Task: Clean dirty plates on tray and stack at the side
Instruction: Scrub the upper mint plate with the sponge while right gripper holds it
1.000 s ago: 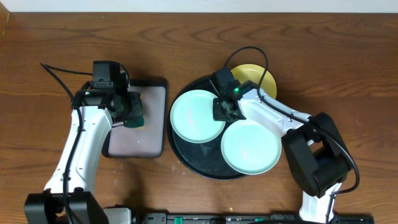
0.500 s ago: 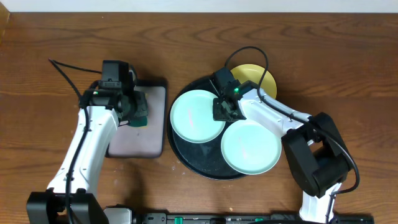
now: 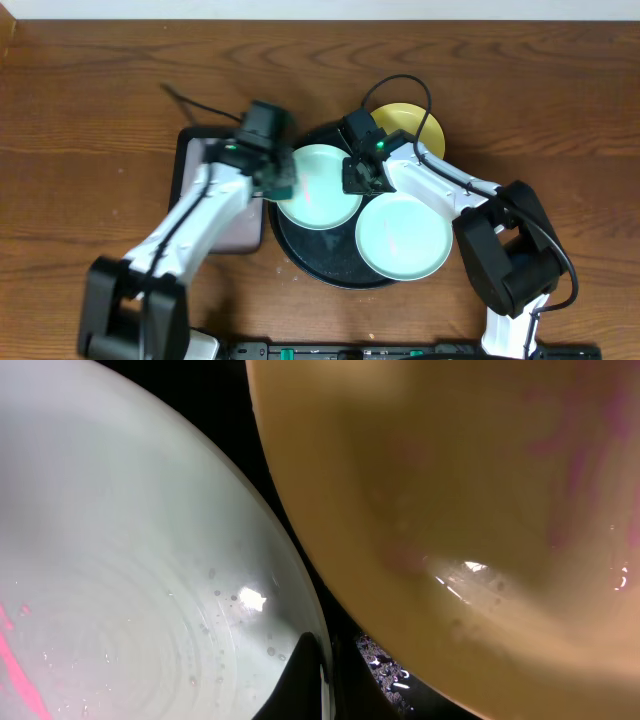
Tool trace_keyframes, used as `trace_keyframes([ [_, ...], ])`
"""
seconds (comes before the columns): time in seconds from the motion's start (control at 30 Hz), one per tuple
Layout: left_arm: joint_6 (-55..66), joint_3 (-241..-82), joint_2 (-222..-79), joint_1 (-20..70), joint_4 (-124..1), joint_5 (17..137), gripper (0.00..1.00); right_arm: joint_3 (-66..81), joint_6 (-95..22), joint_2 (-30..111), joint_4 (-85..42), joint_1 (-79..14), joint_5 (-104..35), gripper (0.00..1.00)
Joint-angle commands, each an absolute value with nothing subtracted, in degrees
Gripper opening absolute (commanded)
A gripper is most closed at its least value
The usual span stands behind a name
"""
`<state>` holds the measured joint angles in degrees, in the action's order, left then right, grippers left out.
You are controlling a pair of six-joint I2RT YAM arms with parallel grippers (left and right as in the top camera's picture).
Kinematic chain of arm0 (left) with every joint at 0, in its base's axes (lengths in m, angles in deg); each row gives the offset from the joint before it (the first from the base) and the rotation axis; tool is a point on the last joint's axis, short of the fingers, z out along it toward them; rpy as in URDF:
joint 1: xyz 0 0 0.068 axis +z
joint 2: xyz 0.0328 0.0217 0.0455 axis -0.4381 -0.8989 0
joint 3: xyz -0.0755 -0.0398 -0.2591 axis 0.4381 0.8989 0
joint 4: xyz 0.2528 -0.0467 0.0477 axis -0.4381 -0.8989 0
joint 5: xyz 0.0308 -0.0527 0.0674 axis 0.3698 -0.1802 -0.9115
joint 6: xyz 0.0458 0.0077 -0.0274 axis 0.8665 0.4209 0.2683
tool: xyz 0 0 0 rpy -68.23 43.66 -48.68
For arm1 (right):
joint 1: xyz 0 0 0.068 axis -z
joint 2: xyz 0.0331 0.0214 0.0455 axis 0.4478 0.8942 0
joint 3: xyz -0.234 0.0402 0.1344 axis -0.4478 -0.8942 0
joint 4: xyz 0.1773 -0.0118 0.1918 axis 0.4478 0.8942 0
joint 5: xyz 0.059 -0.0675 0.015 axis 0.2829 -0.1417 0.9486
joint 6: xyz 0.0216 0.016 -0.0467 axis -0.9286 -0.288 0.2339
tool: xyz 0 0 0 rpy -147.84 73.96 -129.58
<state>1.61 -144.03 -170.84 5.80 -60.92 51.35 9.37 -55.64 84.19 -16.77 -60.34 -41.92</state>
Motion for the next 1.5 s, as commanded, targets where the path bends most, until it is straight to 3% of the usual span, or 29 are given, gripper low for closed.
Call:
trace_keyframes([
  [0.0, -4.01, -145.08, -175.04, 1.58, -59.43, 46.78, 0.07, 9.96, -55.42, 84.93, -17.58, -61.21, -42.42, 0.01],
  [0.83, -4.71, -145.08, -183.48, -4.83, -44.99, 45.52, 0.07, 9.96, -55.4, 84.93, -17.56, -61.21, -42.07, 0.01],
  [1.17, -6.72, -145.06, -183.48, -4.1, -57.66, 37.5, 0.07, 9.96, -55.4, 84.93, -17.54, -61.19, -42.07, 0.01],
  [1.3, -6.7, -145.06, -183.45, -4.04, -61.49, 40.56, 0.08, 9.96, -55.38, 84.93, -17.84, -61.87, -42.16, 0.01],
  [1.47, -6.08, -145.08, -183.45, -4.04, -61.1, 55.29, 0.08, 9.96, -55.38, 84.93, -17.95, -61.93, -42.29, 0.01],
])
